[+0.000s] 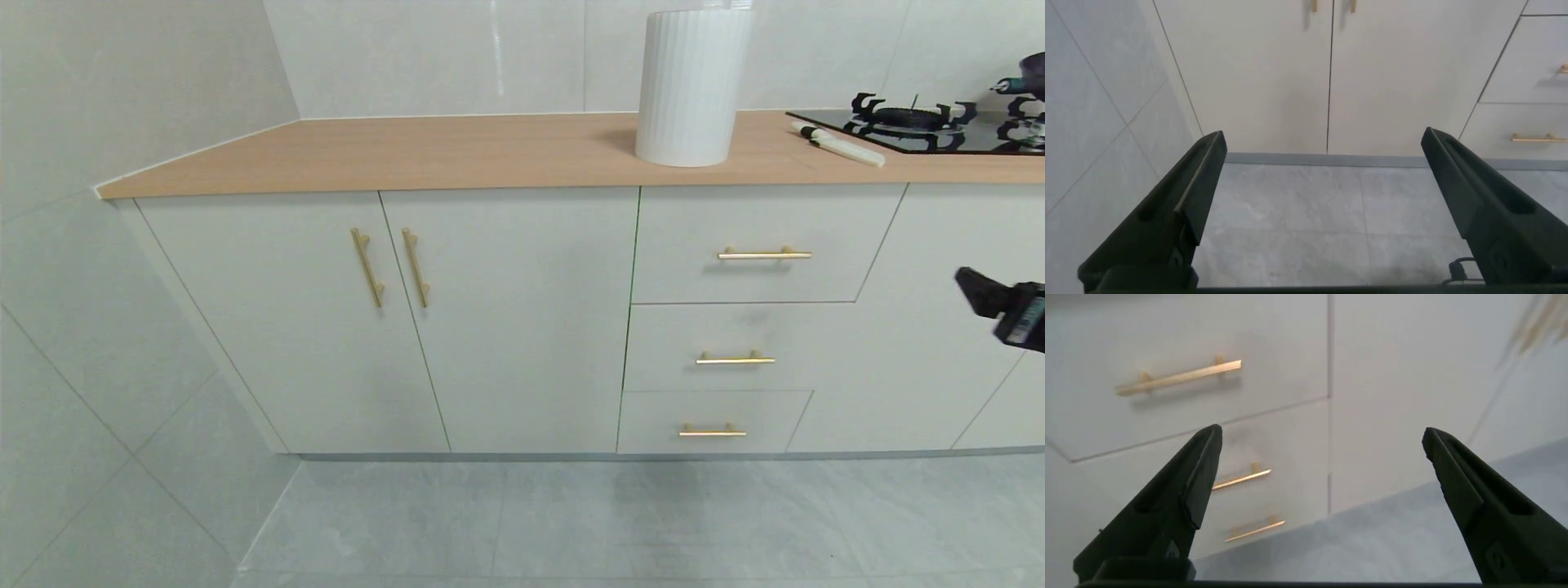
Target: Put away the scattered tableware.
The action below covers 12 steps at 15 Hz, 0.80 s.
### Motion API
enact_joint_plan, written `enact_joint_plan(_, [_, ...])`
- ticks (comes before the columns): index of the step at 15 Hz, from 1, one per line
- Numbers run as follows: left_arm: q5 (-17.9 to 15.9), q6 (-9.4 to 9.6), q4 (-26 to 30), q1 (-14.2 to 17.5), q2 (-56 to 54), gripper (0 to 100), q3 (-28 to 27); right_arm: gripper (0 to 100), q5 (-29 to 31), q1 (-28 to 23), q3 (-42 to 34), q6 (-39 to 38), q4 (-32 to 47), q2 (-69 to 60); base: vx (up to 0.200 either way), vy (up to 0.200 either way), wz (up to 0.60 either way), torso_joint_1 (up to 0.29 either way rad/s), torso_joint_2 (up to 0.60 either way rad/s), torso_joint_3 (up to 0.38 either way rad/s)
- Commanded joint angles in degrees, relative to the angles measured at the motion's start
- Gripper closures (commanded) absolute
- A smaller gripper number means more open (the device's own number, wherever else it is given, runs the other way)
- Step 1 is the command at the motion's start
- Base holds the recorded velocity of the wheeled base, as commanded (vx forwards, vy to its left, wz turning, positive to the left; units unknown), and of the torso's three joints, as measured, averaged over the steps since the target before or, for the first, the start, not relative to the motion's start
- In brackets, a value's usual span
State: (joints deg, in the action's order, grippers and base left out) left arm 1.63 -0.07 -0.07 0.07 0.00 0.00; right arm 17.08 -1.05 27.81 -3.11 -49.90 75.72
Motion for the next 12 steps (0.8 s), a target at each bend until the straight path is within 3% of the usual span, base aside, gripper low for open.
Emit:
enact_joint_plan(1, [0.0, -0.01, 0.0, 0.0, 0.0, 0, 0.0, 0, -7.6, -2.6, -14.4, 6.1, 10.7, -35.9, 0.000, 0.000, 0.00, 0.000, 0.00, 0.000])
enact_joint_plan(3, [0.0, -0.01, 0.0, 0.0, 0.1, 0, 0.0, 0, -10.6, -2.6, -14.1, 6.2, 25.2, -46.1, 0.000, 0.000, 0.00, 0.000, 0.00, 0.000])
enact_joint_plan(4, [0.0, -0.01, 0.0, 0.0, 0.1, 0, 0.0, 0, -11.8, -2.5, -13.0, 6.2, 37.5, -54.8, 0.000, 0.000, 0.00, 0.000, 0.00, 0.000])
enact_joint_plan(5, [0.0, -0.01, 0.0, 0.0, 0.1, 0, 0.0, 0, -13.6, -2.6, -13.0, 6.2, 43.2, -59.5, 0.000, 0.000, 0.00, 0.000, 0.00, 0.000])
enact_joint_plan(8, [0.0, -0.01, 0.0, 0.0, 0.1, 0, 0.0, 0, -18.8, -2.1, -15.1, 6.3, 53.6, -70.9, 0.000, 0.000, 0.00, 0.000, 0.00, 0.000])
enact_joint_plan(12, [0.0, -0.01, 0.0, 0.0, 0.0, 0, 0.0, 0, -20.1, 2.1, -21.0, 3.7, 54.6, -73.3, 0.000, 0.000, 0.00, 0.000, 0.00, 0.000])
